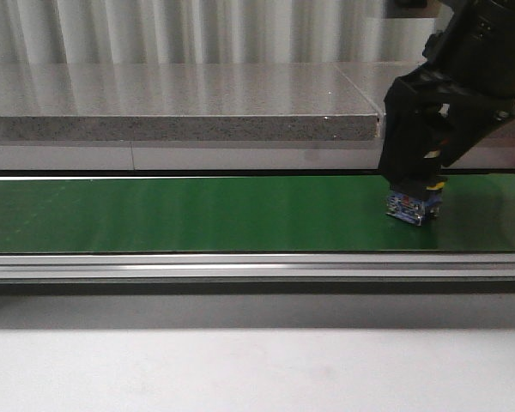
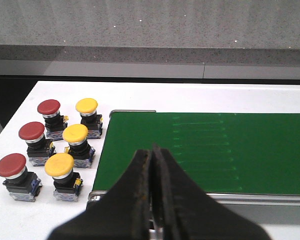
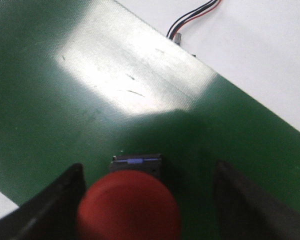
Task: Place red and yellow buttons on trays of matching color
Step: 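Lift the red button with the right gripper and release it in the red tray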
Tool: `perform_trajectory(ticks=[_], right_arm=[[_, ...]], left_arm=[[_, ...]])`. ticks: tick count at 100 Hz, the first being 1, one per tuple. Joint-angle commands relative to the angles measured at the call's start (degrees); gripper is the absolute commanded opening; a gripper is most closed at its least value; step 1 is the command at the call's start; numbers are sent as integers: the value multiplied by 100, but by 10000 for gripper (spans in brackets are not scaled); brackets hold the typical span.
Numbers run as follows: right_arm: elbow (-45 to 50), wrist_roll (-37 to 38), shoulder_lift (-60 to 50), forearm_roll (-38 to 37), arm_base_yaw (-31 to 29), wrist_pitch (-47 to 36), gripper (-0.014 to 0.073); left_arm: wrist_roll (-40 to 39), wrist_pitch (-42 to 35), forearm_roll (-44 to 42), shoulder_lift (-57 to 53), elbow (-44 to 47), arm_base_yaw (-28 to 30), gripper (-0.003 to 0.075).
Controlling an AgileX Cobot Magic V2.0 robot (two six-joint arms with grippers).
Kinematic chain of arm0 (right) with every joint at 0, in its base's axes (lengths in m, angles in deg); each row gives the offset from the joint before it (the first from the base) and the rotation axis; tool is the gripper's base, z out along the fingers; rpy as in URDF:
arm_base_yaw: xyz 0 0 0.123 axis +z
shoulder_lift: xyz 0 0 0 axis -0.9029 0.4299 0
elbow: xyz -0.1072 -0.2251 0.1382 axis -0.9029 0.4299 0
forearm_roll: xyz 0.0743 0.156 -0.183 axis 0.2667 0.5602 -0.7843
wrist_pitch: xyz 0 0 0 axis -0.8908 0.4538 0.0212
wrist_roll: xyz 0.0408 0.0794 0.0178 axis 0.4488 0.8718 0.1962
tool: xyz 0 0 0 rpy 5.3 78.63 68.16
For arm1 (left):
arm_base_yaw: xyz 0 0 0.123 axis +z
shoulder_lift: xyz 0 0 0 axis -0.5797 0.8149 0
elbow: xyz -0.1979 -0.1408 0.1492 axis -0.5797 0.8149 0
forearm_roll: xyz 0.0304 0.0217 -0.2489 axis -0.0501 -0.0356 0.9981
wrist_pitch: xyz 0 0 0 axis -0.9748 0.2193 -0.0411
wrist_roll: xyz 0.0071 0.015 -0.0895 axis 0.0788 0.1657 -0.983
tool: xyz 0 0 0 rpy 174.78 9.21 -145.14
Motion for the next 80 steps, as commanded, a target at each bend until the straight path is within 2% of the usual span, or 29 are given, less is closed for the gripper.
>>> perform_trajectory(ticks=[1, 7, 14, 30, 46, 80], right_arm=[[-221, -39, -216, 91, 9, -69, 320], [-257, -39, -222, 91, 3, -13, 210], [-378, -39, -227, 50, -17, 135, 154], [-879, -34, -227, -93, -329, 572, 151], [-1422, 177, -227, -98, -1135, 642, 151], [-1692, 1124, -156, -98, -3323, -575, 151]], left_arm=[[-24, -429, 78, 46, -154, -40, -20], [-24, -429, 78, 46, -154, -40, -20], [-24, -429, 78, 46, -154, -40, -20], [-24, -429, 78, 46, -154, -40, -20], [-24, -429, 78, 46, -154, -40, -20], [-24, -429, 78, 46, -154, -40, -20]])
